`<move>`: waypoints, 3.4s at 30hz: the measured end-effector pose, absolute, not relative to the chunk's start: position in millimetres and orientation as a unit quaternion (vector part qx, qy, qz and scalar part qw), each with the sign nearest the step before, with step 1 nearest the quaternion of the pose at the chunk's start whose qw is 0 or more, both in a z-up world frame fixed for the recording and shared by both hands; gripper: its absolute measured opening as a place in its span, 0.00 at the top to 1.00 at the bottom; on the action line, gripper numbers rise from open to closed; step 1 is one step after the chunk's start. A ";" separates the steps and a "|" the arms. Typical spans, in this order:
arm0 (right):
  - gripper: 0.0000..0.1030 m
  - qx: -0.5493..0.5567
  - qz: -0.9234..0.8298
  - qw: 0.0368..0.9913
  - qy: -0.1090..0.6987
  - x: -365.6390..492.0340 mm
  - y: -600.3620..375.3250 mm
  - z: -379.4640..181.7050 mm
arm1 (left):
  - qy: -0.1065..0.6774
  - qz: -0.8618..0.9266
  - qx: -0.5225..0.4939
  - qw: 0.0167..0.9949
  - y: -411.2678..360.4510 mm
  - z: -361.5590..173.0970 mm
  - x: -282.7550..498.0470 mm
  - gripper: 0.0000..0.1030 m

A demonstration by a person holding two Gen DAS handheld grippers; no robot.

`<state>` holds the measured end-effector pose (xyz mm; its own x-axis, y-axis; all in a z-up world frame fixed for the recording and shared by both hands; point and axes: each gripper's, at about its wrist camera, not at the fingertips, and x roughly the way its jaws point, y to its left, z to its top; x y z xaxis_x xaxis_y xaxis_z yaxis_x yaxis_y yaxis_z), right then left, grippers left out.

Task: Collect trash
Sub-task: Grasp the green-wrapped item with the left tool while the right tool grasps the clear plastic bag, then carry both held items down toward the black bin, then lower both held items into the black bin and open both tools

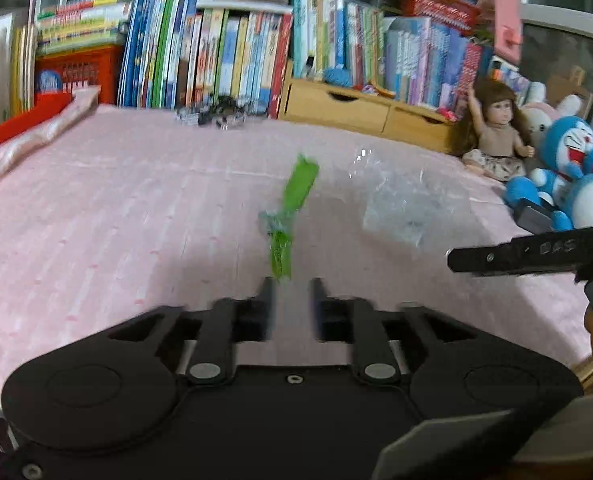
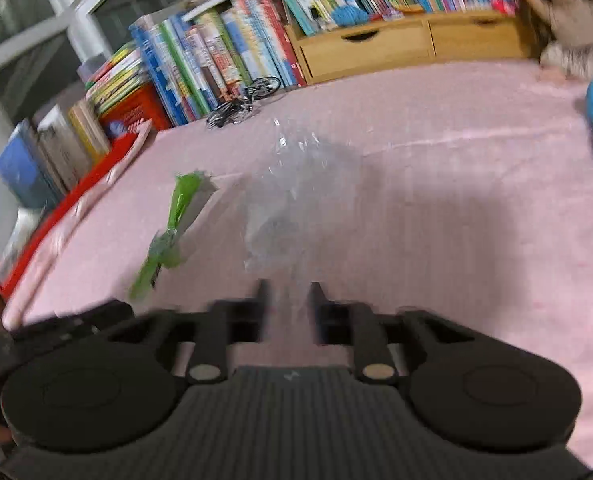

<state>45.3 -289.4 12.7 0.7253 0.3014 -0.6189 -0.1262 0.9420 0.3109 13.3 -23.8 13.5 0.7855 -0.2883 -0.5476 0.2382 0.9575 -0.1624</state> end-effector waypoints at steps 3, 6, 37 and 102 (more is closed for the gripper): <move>0.10 0.088 0.086 0.942 0.312 37.7 -286.4 25.1 | 0.262 -0.118 -0.028 0.957 -23.7 22.4 0.2 0.30; 0.00 0.064 0.056 0.959 0.269 51.0 -279.0 29.9 | 0.232 -0.104 -0.018 0.967 -29.4 26.0 8.1 0.27; 0.22 0.114 0.118 0.958 0.235 -7.7 -267.7 28.0 | 0.253 -0.112 -0.009 0.961 -48.1 22.7 -19.3 0.81; 0.25 0.211 0.047 0.828 0.517 -101.4 -223.9 -226.1 | 0.575 -0.089 0.020 0.813 -47.1 -197.7 -95.1 0.84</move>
